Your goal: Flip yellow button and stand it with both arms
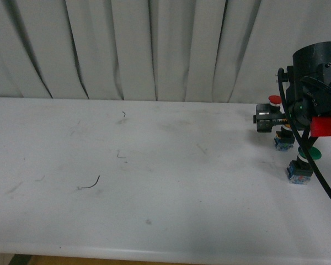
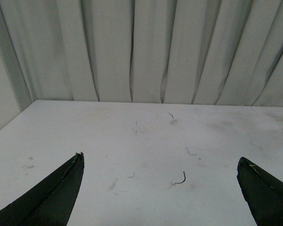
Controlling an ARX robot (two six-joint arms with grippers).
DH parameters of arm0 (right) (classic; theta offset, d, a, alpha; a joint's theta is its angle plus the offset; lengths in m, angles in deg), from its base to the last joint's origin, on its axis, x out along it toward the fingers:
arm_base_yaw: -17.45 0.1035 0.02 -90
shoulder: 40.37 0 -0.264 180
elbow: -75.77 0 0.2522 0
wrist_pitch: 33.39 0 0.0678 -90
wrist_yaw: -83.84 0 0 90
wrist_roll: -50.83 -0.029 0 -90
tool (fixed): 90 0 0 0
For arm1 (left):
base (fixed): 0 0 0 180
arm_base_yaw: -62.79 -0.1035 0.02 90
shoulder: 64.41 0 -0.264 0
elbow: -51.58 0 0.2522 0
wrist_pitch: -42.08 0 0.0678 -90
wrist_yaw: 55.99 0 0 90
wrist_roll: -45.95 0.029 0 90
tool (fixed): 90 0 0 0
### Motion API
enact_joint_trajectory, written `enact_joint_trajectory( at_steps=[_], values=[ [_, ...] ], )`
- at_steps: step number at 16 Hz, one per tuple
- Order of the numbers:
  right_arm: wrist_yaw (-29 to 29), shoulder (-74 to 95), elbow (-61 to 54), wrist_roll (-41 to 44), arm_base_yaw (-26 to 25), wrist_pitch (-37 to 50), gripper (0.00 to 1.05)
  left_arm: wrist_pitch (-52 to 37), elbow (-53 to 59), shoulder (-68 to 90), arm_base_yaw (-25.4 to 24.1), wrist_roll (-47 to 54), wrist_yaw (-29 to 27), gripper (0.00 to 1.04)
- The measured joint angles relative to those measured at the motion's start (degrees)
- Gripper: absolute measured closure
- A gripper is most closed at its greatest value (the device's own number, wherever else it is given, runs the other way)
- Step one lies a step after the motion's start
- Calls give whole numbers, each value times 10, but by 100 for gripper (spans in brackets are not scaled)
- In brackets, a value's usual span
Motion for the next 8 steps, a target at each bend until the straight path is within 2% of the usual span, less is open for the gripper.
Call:
enact_joint_trajectory(
  at_steps=[5,8],
  values=[
    [37,-46,-34,-10,-2,29,6,0,0,0,0,0,0,7],
    [80,-132,-93,-22,-12,85,6,0,0,0,0,0,0,7]
  ],
)
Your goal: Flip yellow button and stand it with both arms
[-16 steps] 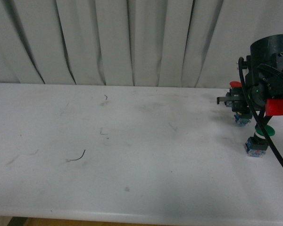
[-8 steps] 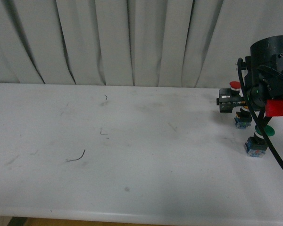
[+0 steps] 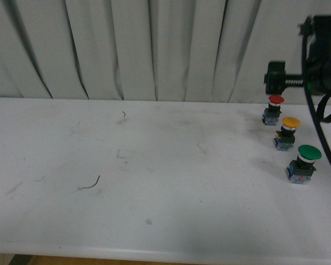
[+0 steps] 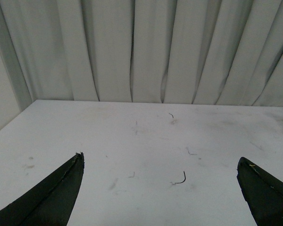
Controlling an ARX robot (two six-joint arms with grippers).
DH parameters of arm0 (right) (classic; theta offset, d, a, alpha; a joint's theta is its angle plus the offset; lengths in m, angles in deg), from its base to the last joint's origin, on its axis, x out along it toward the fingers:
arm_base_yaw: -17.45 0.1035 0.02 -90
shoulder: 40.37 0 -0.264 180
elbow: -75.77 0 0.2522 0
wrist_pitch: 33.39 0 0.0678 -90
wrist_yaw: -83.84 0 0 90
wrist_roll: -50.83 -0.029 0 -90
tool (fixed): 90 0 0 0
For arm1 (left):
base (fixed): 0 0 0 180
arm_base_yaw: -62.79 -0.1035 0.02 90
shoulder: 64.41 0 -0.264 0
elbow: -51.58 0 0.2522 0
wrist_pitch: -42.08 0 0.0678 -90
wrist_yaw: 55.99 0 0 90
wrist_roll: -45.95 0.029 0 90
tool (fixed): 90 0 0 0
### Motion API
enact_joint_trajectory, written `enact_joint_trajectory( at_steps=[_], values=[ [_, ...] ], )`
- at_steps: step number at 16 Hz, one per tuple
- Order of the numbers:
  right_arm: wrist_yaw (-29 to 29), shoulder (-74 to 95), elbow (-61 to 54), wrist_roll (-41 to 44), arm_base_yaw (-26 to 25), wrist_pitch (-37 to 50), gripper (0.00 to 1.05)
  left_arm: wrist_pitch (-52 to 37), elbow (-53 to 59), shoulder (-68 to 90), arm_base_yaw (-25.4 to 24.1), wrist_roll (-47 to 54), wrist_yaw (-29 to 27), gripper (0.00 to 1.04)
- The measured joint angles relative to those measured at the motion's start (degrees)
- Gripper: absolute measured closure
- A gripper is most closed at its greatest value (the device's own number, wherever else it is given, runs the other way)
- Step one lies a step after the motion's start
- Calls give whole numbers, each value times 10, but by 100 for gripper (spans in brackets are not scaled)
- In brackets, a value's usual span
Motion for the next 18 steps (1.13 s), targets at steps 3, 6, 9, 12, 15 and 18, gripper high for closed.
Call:
enact_joint_trajectory(
  at_steps=[3,6,9,12,15,18],
  values=[
    [86,-172,-130,-17,-21,75,6,0,0,0,0,0,0,7],
    [96,-228,-182,-9,-26,131,11,0,0,0,0,0,0,7],
    [106,-324,-265,13,-36,165,24,0,0,0,0,0,0,7],
    [106,-421,-342,24,-40,137,35,0,0,0,0,0,0,7],
    [106,-666,-530,37,-40,87,68,0,0,0,0,0,0,7],
    [106,-743,-622,41,-40,112,104,0,0,0,0,0,0,7]
  ],
)
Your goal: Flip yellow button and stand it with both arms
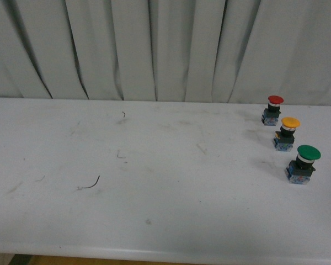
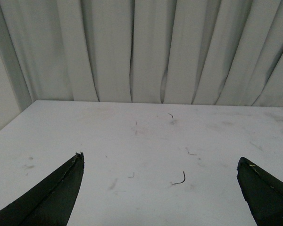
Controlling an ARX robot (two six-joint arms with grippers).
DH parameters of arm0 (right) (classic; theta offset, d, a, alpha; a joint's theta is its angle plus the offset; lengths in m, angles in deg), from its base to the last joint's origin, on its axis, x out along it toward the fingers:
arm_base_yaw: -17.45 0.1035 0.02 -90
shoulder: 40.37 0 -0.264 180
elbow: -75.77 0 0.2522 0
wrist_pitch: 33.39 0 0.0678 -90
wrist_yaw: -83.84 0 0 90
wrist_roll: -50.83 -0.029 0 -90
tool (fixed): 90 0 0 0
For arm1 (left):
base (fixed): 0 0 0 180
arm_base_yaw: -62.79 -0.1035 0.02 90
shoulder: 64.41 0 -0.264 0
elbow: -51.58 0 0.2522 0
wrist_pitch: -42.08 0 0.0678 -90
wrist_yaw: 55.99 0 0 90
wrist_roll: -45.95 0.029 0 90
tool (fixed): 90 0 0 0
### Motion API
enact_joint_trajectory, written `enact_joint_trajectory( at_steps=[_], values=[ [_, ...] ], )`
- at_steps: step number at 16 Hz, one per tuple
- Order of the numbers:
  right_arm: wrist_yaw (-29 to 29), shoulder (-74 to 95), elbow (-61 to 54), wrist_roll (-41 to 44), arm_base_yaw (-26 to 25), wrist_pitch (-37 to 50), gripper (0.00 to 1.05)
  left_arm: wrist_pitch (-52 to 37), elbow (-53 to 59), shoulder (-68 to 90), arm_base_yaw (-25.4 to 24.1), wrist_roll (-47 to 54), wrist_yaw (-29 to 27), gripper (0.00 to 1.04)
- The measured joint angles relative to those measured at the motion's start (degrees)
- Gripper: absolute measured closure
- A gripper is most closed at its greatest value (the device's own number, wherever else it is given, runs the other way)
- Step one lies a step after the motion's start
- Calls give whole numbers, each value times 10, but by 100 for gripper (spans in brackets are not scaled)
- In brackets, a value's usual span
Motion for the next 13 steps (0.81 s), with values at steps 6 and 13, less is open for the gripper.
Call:
enact_joint_trajectory(
  at_steps=[6,13],
  values=[
    [0,-106,-103,0,0,-9,103,0,0,0,0,0,0,7],
    [0,-239,-155,0,0,-86,103,0,0,0,0,0,0,7]
  ],
)
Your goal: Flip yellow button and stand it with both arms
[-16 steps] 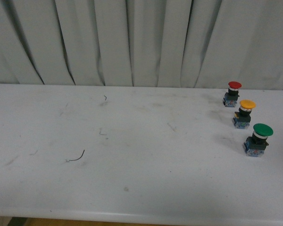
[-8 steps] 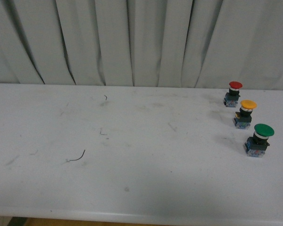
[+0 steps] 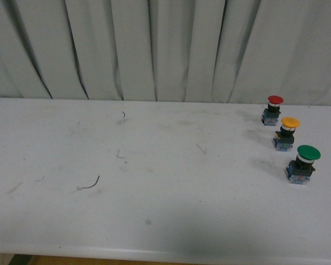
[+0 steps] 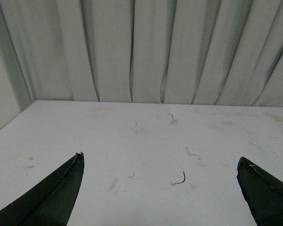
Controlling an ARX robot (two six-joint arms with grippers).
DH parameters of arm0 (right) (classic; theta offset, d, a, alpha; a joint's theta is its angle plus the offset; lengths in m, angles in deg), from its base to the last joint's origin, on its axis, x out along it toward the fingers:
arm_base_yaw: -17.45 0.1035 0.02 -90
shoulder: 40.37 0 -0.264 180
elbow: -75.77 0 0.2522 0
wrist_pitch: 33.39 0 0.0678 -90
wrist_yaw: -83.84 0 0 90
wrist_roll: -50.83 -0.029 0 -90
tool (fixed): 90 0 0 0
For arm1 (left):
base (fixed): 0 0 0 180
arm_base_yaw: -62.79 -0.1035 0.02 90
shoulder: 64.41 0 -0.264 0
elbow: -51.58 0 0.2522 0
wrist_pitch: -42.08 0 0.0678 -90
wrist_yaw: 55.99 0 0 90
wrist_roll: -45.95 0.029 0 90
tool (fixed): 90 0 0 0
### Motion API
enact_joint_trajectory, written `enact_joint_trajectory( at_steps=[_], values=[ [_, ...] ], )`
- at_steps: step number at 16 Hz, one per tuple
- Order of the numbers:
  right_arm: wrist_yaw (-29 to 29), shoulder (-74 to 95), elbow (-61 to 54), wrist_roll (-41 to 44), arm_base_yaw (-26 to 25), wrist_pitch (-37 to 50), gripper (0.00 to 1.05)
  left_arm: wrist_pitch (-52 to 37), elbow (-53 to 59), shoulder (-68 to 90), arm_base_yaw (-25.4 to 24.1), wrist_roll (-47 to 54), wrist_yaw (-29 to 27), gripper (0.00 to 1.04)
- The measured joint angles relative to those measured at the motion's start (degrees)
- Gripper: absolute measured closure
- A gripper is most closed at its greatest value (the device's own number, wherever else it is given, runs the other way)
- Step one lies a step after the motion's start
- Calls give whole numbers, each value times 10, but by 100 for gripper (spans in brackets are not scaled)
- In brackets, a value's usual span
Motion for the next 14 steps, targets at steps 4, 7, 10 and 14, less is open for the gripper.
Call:
enact_joint_trajectory(
  at_steps=[4,7,10,14],
  values=[
    [0,-67,-21,0,0,-37,103,0,0,0,0,0,0,7],
    [0,-99,-21,0,0,-70,103,0,0,0,0,0,0,7],
    [0,-117,-21,0,0,-87,103,0,0,0,0,0,0,7],
    [0,-134,-21,0,0,-103,103,0,0,0,0,0,0,7]
  ],
)
